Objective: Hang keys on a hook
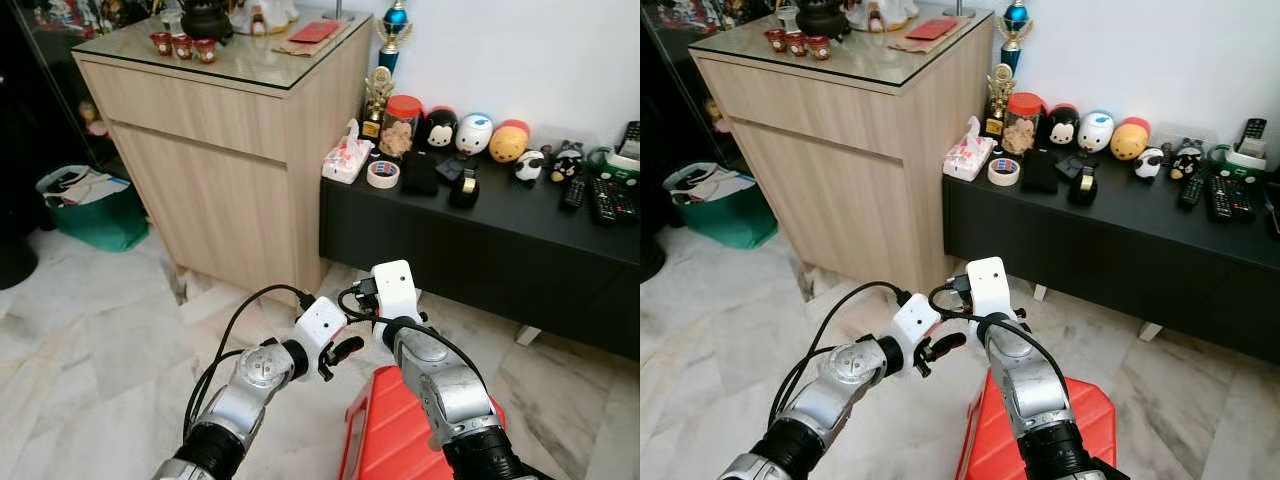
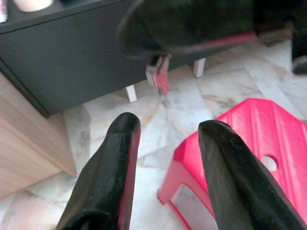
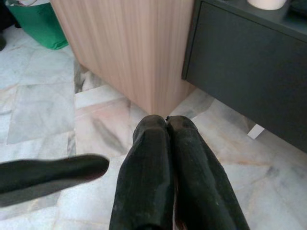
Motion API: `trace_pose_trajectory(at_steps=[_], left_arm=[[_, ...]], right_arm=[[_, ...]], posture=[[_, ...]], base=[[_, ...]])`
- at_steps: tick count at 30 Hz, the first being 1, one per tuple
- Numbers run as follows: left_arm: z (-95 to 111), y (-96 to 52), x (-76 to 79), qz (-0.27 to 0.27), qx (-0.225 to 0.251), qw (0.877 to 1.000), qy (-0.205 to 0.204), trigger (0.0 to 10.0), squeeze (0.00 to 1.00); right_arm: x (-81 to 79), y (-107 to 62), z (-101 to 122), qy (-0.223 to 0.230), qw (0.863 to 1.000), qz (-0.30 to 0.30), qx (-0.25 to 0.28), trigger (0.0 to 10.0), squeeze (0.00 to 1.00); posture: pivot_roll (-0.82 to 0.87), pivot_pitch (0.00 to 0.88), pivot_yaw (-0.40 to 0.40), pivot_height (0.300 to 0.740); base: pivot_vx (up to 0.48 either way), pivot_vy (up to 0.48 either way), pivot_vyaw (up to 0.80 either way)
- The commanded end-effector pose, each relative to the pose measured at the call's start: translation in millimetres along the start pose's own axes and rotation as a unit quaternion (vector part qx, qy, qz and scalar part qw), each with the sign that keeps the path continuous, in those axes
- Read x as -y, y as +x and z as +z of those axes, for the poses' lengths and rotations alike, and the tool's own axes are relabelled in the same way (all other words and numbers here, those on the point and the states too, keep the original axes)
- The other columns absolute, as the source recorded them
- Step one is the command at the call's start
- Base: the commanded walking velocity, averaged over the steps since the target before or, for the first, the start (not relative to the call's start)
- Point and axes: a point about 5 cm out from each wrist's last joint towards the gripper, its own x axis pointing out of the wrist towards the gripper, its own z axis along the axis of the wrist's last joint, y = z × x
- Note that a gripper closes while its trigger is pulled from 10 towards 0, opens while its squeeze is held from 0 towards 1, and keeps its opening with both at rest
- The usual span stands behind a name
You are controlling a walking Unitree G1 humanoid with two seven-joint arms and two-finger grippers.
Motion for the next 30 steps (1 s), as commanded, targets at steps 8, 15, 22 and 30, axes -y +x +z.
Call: trace_pose_trajectory(at_steps=[8,15,22,30], left_arm=[[3.1,6.3,-7.6,0.036,0.014,0.999,-0.027,10.0,0.0],[5.9,4.0,-9.7,0.026,0.038,0.998,-0.03,10.0,0.0],[4.3,-4.7,-12.5,-0.003,0.059,0.997,-0.042,10.0,0.0],[7.7,-10.4,-15.9,-0.042,0.083,0.995,-0.044,10.0,0.0]], right_arm=[[-0.6,-3.0,6.5,0.01,1.0,-0.001,0.01,10.0,0.0],[2.6,-6.1,10.2,0.05,0.999,-0.003,0.011,10.0,0.0],[11.9,-7.1,8.5,0.076,0.997,-0.006,0.003,10.0,0.0],[9.1,-7.2,9.9,0.087,0.996,0.033,-0.011,10.0,0.0]], posture=[[-0.02,0.0,-0.041,0.708],[-0.03,0.0,-0.044,0.708],[-0.04,0.0,-0.047,0.708],[-0.04,0.0,-0.051,0.708]], base=[[0.0,0.0,0.0],[0.0,0.0,0.0],[0.0,0.0,0.0],[0.0,0.0,0.0]])
